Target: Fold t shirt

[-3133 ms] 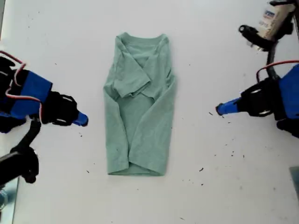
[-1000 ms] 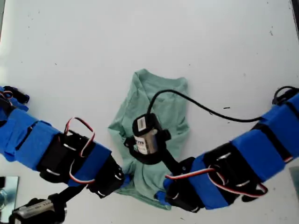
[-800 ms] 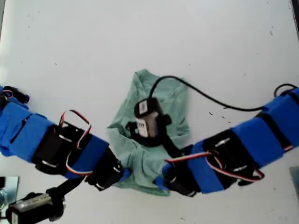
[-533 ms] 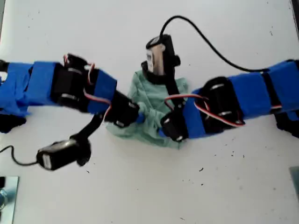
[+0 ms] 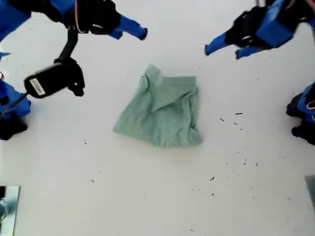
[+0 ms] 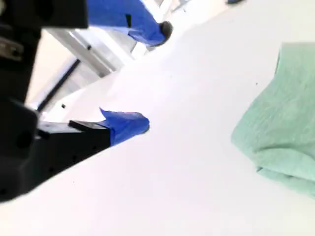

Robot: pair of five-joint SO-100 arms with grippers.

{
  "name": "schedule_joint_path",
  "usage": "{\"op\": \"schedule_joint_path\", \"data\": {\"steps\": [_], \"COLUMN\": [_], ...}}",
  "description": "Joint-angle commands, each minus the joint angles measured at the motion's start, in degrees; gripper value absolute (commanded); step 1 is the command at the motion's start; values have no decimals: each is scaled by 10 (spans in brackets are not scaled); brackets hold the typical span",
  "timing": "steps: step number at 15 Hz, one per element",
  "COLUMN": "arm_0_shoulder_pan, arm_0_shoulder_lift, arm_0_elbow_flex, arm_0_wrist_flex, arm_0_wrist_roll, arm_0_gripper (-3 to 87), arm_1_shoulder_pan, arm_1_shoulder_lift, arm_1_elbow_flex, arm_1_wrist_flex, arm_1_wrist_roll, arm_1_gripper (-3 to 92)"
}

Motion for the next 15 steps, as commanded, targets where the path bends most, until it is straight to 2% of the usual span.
{"op": "schedule_joint_path", "data": {"steps": [1, 2, 4, 6, 7, 8, 9, 10, 11, 12, 13, 14, 15], "arm_0_shoulder_pan": [-26, -16, 36, 122, 160, 184, 183, 155, 130, 120, 117, 115, 114], "arm_0_shoulder_lift": [169, 256, 453, 648, 744, 860, 1020, 1078, 1081, 1088, 1088, 1088, 1088], "arm_0_elbow_flex": [154, 266, 533, 802, 928, 1041, 1144, 1155, 1166, 1165, 1166, 1166, 1166], "arm_0_wrist_flex": [-51, -99, -214, -322, -378, -400, -371, -265, -211, -210, -211, -211, -211], "arm_0_wrist_roll": [-7, -20, -67, -174, -224, -260, -284, -309, -340, -301, -300, -300, -300], "arm_0_gripper": [236, 214, 119, 102, 99, 98, 95, 105, 119, 127, 127, 127, 127], "arm_1_shoulder_pan": [93, 85, -6, -104, -144, -155, -154, -145, -146, -139, -131, -129, -127], "arm_1_shoulder_lift": [314, 405, 534, 715, 745, 743, 749, 749, 729, 745, 745, 745, 745], "arm_1_elbow_flex": [157, 224, 399, 621, 688, 740, 795, 857, 860, 860, 860, 860, 860], "arm_1_wrist_flex": [-32, -32, -65, -131, -171, -200, -204, -214, -208, -209, -208, -208, -207], "arm_1_wrist_roll": [-54, -53, 8, 96, 108, 113, 131, 149, 171, 137, 54, -93, -148], "arm_1_gripper": [297, 294, 250, 189, 172, 164, 164, 164, 165, 164, 165, 164, 156]}}
